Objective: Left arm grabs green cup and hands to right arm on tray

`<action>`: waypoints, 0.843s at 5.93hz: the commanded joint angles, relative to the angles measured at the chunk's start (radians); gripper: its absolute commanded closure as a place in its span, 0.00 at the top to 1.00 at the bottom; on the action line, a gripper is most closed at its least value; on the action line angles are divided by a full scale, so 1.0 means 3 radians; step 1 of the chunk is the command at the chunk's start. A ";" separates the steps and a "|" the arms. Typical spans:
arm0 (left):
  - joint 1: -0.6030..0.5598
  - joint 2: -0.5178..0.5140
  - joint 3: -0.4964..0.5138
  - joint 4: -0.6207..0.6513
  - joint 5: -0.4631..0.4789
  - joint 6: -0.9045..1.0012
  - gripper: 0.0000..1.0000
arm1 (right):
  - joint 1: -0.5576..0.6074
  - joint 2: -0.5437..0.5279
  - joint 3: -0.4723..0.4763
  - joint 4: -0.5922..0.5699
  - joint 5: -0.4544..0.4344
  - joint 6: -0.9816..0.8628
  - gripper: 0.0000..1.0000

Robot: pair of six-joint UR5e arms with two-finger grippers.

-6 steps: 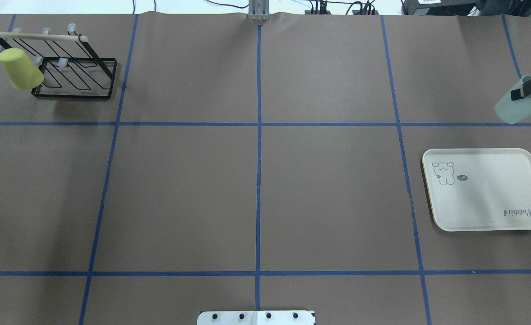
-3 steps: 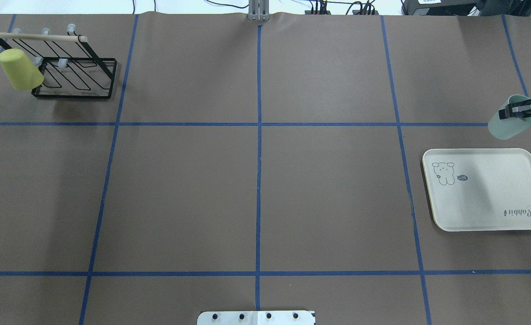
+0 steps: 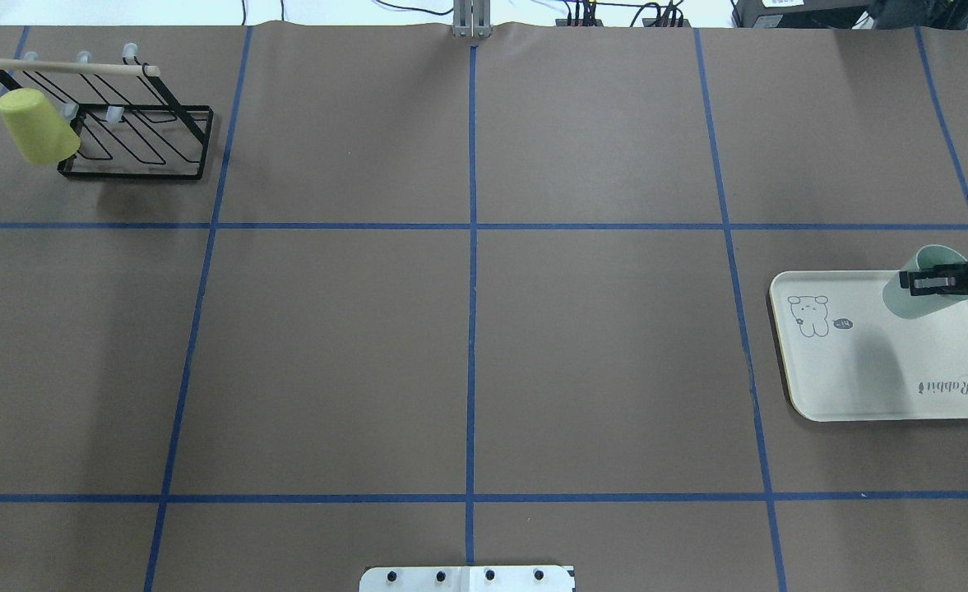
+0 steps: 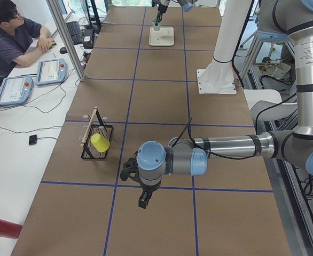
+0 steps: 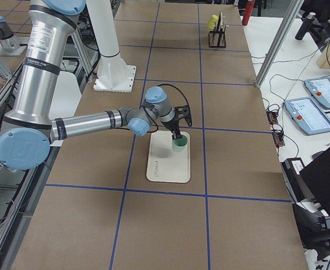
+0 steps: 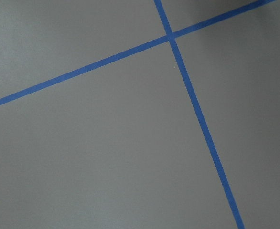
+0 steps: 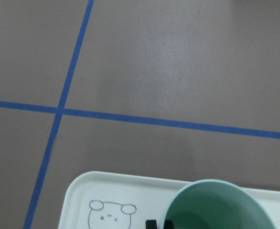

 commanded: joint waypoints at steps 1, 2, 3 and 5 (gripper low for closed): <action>0.0003 -0.0023 0.0021 -0.0001 -0.0042 -0.0002 1.00 | -0.0357 -0.0153 -0.0043 0.0113 -0.0393 0.0171 0.00; 0.0003 -0.0033 0.0016 -0.0001 -0.0042 -0.0002 1.00 | -0.0461 -0.0113 -0.0104 0.0113 -0.0440 0.0172 0.25; 0.0008 -0.0059 0.0026 0.0004 -0.0103 -0.0007 1.00 | -0.0502 -0.0077 -0.0180 0.0118 -0.0516 0.0172 0.99; 0.0008 -0.0054 0.0016 0.0004 -0.0154 -0.0008 1.00 | -0.0482 -0.0036 -0.0049 0.0082 -0.0441 0.0126 1.00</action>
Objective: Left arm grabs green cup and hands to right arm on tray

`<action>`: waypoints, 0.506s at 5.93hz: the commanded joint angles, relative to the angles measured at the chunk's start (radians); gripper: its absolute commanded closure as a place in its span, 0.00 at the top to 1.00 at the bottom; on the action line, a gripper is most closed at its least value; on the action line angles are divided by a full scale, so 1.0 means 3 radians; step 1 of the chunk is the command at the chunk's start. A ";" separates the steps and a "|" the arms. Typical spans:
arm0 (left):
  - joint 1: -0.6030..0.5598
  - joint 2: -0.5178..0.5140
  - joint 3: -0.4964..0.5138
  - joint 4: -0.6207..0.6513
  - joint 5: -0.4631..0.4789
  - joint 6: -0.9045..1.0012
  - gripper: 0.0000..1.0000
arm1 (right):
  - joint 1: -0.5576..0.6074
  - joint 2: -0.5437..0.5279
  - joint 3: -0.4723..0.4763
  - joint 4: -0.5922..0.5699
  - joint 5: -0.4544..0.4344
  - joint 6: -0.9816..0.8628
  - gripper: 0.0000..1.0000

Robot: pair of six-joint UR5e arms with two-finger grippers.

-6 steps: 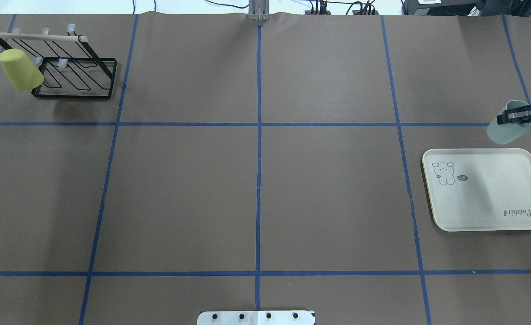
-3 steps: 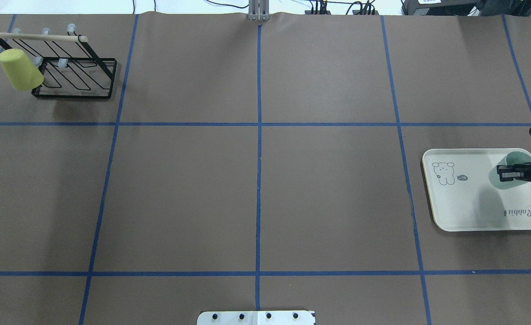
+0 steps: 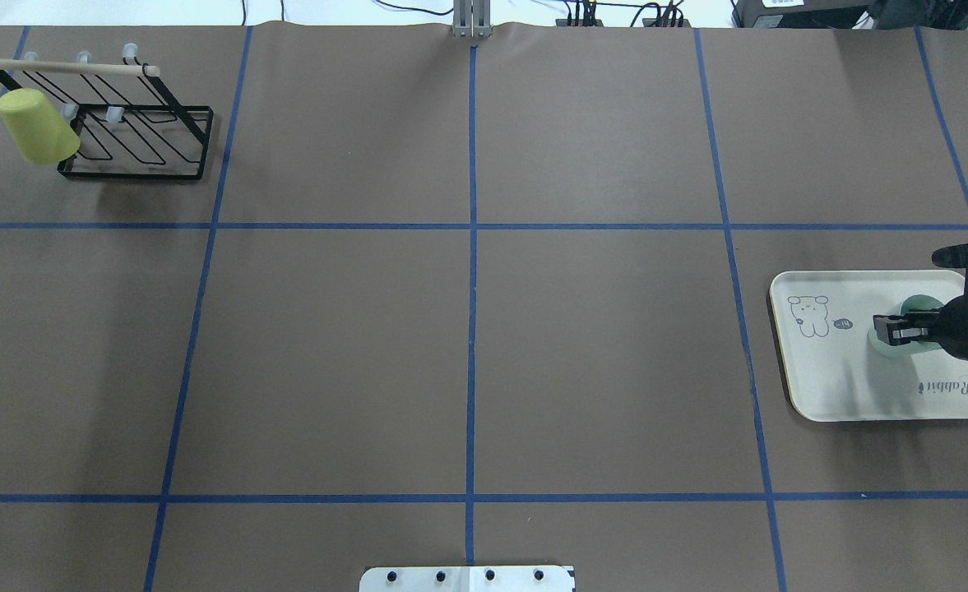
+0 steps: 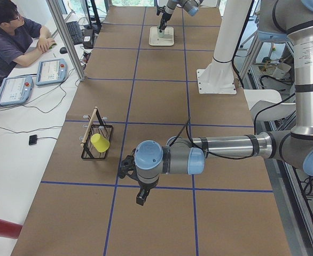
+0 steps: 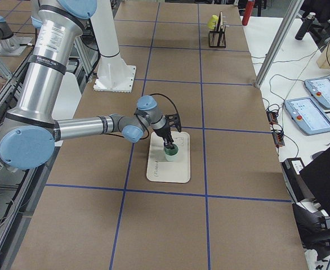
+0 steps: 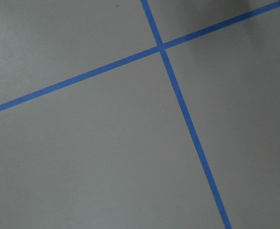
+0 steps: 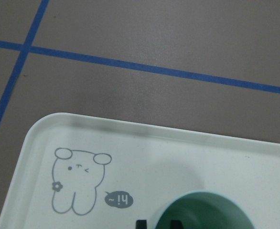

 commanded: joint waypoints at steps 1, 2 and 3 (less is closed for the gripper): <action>0.0003 0.0004 -0.0002 0.0000 -0.0016 0.0005 1.00 | 0.0325 0.0042 0.0120 -0.0096 0.0462 -0.0103 1.00; 0.0003 0.0019 0.0003 0.0000 -0.0021 0.0005 1.00 | 0.0758 0.0184 0.0130 -0.0289 0.0882 -0.0488 1.00; 0.0003 0.0039 0.0028 -0.0005 -0.0016 0.0010 1.00 | 0.1031 0.0216 0.0115 -0.0508 0.1174 -0.0897 1.00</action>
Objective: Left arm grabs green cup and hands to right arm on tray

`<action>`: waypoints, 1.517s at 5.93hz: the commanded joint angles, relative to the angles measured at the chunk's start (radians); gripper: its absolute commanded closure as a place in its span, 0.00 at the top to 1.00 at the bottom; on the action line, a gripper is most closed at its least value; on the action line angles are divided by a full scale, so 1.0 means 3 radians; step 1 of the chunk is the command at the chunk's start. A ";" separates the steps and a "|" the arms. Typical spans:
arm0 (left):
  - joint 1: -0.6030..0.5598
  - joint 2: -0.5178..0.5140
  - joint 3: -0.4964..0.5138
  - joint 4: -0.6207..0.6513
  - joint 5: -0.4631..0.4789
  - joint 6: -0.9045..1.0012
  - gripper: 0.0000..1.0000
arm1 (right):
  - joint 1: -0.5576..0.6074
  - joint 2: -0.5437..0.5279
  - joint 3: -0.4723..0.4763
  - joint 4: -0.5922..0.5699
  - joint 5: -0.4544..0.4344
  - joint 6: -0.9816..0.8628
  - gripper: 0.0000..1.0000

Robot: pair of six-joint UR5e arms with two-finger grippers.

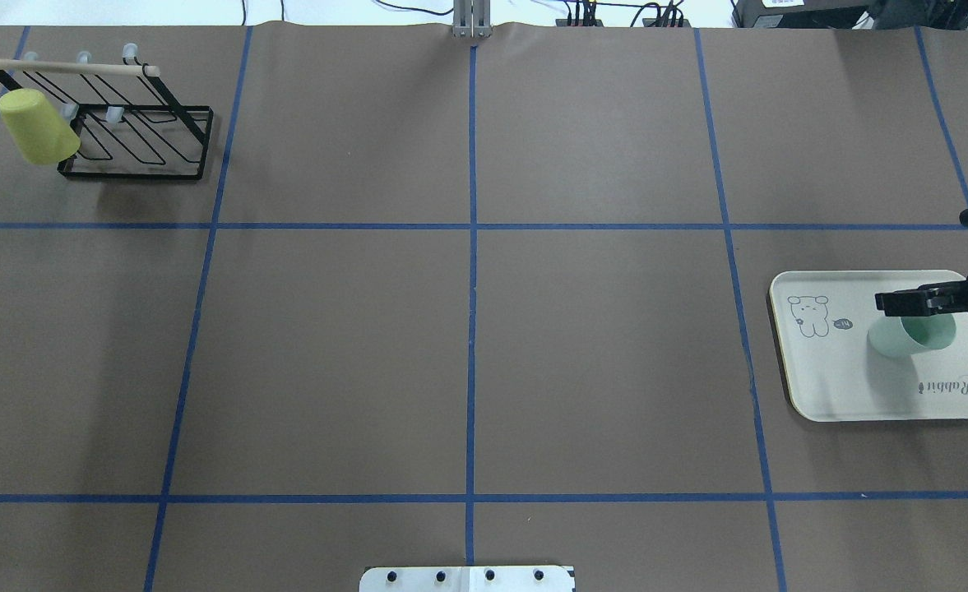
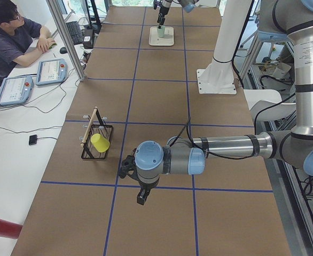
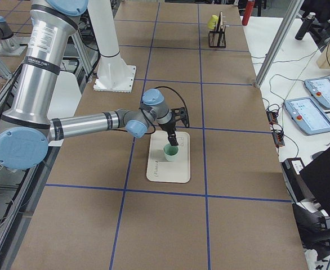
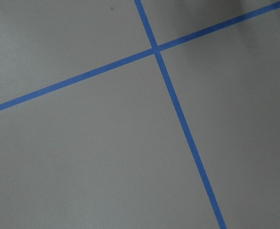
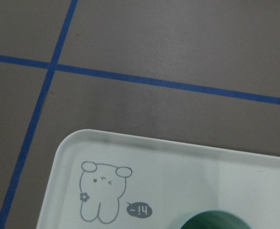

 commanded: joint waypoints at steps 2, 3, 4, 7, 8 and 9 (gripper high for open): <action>-0.0010 -0.0008 0.0109 0.0047 -0.0232 -0.0027 1.00 | 0.0975 0.0355 -0.0028 -0.0900 0.0956 -0.1344 1.00; -0.0015 -0.0003 0.0095 0.0053 -0.0218 -0.0179 1.00 | 0.1292 0.0428 -0.0033 -0.1335 0.1142 -0.1922 1.00; -0.0010 0.0022 0.0039 0.0048 -0.0193 -0.0302 1.00 | 0.1548 0.0494 -0.0089 -0.1699 0.1159 -0.2439 1.00; 0.0031 -0.0024 -0.0100 0.0053 0.0093 -0.0564 1.00 | 0.1913 0.0068 -0.0335 -0.1779 0.1149 -0.3148 1.00; 0.0061 -0.0029 -0.0100 0.0058 0.0099 -0.0579 1.00 | 0.1980 -0.0117 -0.0330 -0.1769 0.1007 -0.3281 1.00; 0.0122 -0.0039 -0.0161 0.0134 0.0104 -0.0660 1.00 | 0.1986 -0.0154 -0.0350 -0.1779 0.0656 -0.3520 1.00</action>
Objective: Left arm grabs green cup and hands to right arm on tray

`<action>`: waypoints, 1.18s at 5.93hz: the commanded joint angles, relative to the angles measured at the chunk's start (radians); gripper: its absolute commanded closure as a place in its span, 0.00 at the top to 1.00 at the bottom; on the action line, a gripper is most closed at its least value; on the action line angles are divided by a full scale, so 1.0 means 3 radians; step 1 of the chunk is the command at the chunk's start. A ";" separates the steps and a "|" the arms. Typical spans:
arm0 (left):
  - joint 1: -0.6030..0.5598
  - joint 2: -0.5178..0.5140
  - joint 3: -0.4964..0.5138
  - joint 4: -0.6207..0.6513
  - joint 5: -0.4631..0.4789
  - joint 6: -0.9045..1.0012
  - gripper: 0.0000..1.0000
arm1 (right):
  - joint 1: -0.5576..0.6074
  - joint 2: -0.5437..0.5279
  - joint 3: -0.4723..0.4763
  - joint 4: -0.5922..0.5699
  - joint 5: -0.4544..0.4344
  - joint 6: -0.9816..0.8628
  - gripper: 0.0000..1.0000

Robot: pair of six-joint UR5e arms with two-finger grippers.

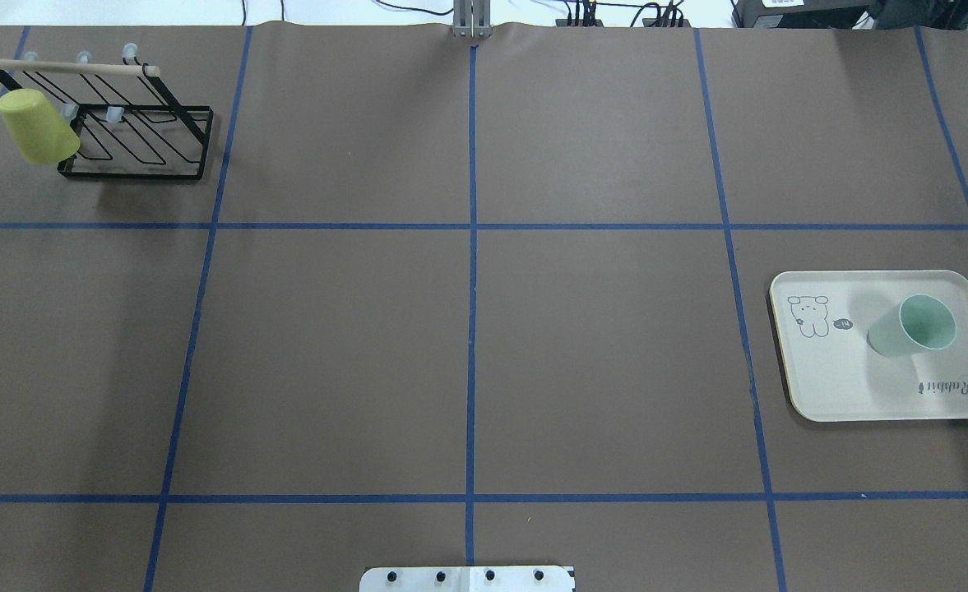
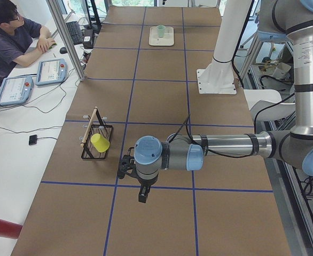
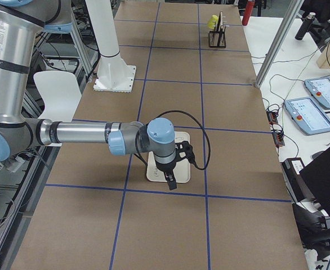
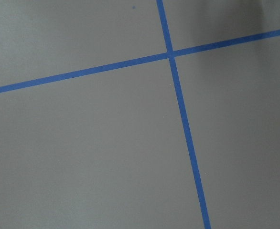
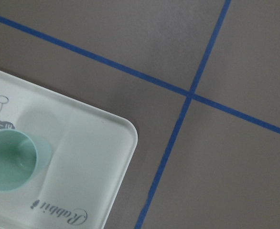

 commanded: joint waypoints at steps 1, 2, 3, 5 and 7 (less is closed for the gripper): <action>0.0053 -0.0008 -0.0093 0.0071 0.0013 -0.0063 1.00 | 0.0027 -0.0112 -0.0178 -0.0009 -0.0332 -0.0179 1.00; 0.0094 -0.0008 -0.0098 0.0117 0.0013 -0.0063 1.00 | 0.0032 -0.0092 -0.0159 -0.0009 -0.0287 -0.0168 1.00; 0.0099 0.0012 -0.0093 0.0118 0.0008 -0.0058 1.00 | 0.0032 -0.0056 -0.0134 -0.0004 -0.0019 -0.0158 1.00; 0.0094 0.0032 -0.0129 0.0113 -0.0013 -0.0058 1.00 | 0.0032 0.0000 -0.0007 -0.0044 0.0066 -0.0133 1.00; 0.0089 0.0032 -0.0144 0.0097 -0.0033 -0.0053 1.00 | 0.0032 0.0015 -0.0001 -0.0045 0.0402 -0.0026 1.00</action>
